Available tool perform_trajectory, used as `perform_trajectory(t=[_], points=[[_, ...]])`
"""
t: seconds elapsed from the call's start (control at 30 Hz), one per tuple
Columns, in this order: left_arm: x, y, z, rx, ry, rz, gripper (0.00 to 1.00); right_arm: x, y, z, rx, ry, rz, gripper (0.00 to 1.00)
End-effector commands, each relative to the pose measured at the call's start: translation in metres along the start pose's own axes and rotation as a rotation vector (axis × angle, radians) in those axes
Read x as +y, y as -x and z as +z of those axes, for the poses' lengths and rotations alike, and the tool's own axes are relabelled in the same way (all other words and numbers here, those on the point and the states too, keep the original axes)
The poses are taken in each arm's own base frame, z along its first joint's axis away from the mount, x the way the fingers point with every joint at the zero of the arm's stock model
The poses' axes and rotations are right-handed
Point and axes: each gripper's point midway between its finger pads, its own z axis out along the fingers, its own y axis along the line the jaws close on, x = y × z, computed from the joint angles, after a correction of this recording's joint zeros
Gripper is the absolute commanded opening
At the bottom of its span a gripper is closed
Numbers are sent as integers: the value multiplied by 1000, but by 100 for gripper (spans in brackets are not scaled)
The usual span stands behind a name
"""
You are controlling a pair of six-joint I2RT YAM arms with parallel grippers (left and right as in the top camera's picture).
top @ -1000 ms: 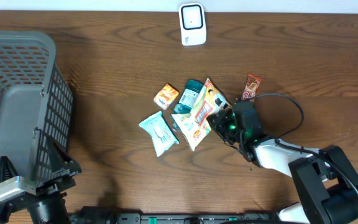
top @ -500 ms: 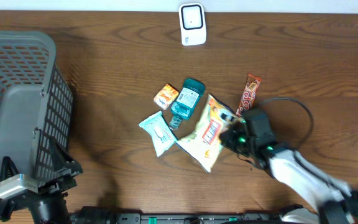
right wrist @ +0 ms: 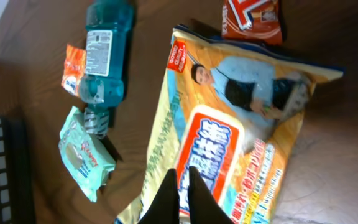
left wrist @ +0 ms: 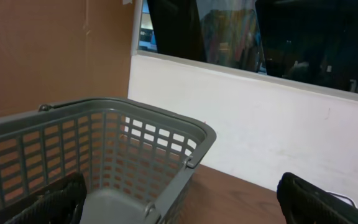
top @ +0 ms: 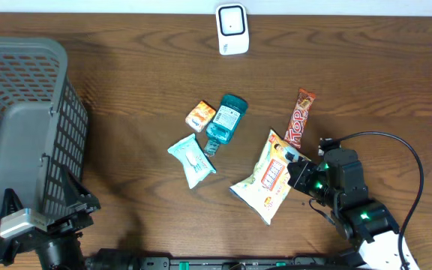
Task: Scan the item barcode
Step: 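Reach the right gripper toward the yellow pack on the table, then grasp the yellow pack with the right gripper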
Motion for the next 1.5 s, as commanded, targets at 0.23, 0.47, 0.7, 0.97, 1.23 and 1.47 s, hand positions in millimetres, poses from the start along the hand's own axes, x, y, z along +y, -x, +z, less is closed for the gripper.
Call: perform_trajectory(t=[0.23,0.47,0.7,0.97,1.23,1.47], points=[[0,1,-1,-3,-2,-7,98,17,-11,-3,68,95,-105,99],[0,1,-1,-3,-2,-7,98,15,-13,0,79,93,-146,99],[0,0,-1,-1,-2,-6,98,25,-3,-6,129,-54,-96,90],[0,-1,-1,2,-2,-5,98,45,13,10,211,-404,-52,91],[0,-1,-1,2,-2,-5,98,32,2,49,323,-727,-10,90],[0,-1,-1,2,-2,-5,98,18,-14,76,385,-808,33,88]])
